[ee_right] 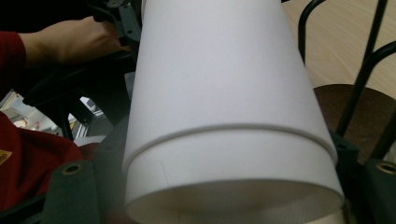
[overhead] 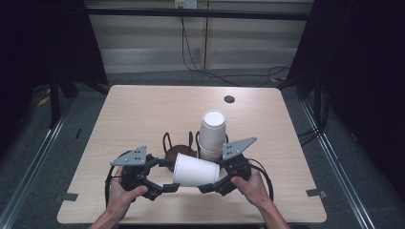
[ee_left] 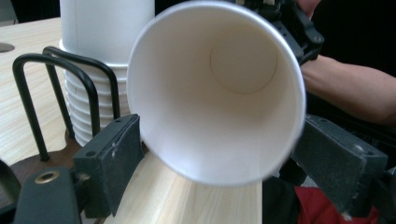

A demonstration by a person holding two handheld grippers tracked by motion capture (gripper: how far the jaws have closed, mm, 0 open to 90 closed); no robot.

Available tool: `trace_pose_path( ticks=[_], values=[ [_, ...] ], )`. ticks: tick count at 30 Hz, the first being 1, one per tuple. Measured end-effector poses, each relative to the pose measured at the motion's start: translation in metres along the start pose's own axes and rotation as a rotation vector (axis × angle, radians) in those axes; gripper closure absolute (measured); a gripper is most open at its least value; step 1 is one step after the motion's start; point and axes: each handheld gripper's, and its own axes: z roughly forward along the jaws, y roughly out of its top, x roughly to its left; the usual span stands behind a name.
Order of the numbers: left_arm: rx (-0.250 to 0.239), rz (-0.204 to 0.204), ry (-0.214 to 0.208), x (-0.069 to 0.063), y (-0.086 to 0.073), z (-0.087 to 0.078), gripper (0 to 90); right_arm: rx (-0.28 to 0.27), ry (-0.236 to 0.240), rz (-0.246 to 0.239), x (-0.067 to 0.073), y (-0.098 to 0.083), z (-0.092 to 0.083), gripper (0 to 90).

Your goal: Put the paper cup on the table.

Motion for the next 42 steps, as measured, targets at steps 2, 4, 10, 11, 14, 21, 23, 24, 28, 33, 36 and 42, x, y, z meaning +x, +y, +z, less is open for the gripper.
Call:
trace_pose_path(
  ticks=[2, 4, 10, 11, 14, 21, 23, 24, 28, 33, 36, 42],
  values=[
    [0.007, 0.008, 0.005, 0.000, 0.000, 0.002, 12.3, 0.004, 0.007, -0.002, 0.000, 0.001, 0.002, 25.5],
    [0.006, 0.018, 0.002, 0.000, 0.000, 0.004, 11.9, 0.005, 0.008, -0.003, 0.000, 0.001, 0.003, 25.5],
    [0.012, 0.003, 0.017, 0.000, -0.001, 0.010, 0.0, 0.001, 0.022, -0.005, 0.001, 0.001, 0.004, 25.5],
    [0.011, -0.003, 0.010, 0.000, -0.001, 0.011, 0.0, 0.001, 0.022, -0.008, 0.001, 0.001, 0.004, 25.5],
    [0.015, 0.008, 0.003, -0.001, -0.001, 0.013, 0.0, 0.003, 0.036, -0.009, 0.002, 0.002, 0.007, 25.5],
    [-0.015, 0.027, -0.015, -0.006, 0.001, 0.019, 2.6, 0.011, 0.049, -0.015, 0.003, 0.002, 0.011, 25.4],
    [-0.019, 0.035, -0.018, -0.006, 0.001, 0.019, 4.1, 0.008, 0.055, -0.016, 0.003, 0.002, 0.011, 25.4],
    [-0.017, 0.037, -0.020, -0.006, 0.000, 0.019, 4.1, 0.005, 0.058, -0.015, 0.003, 0.002, 0.011, 25.4],
    [-0.014, 0.042, -0.022, -0.006, 0.000, 0.019, 4.4, 0.008, 0.058, -0.013, 0.003, 0.001, 0.012, 25.4],
    [-0.008, 0.042, -0.024, -0.006, 0.000, 0.020, 5.4, 0.016, 0.061, -0.011, 0.002, 0.000, 0.013, 25.5],
    [-0.004, 0.038, -0.049, -0.004, 0.000, 0.018, 8.4, 0.014, 0.071, -0.007, 0.001, -0.002, 0.013, 25.6],
    [0.028, 0.062, -0.046, -0.004, 0.005, 0.016, 11.6, 0.026, 0.058, -0.013, 0.001, -0.003, 0.015, 24.7]
  ],
)
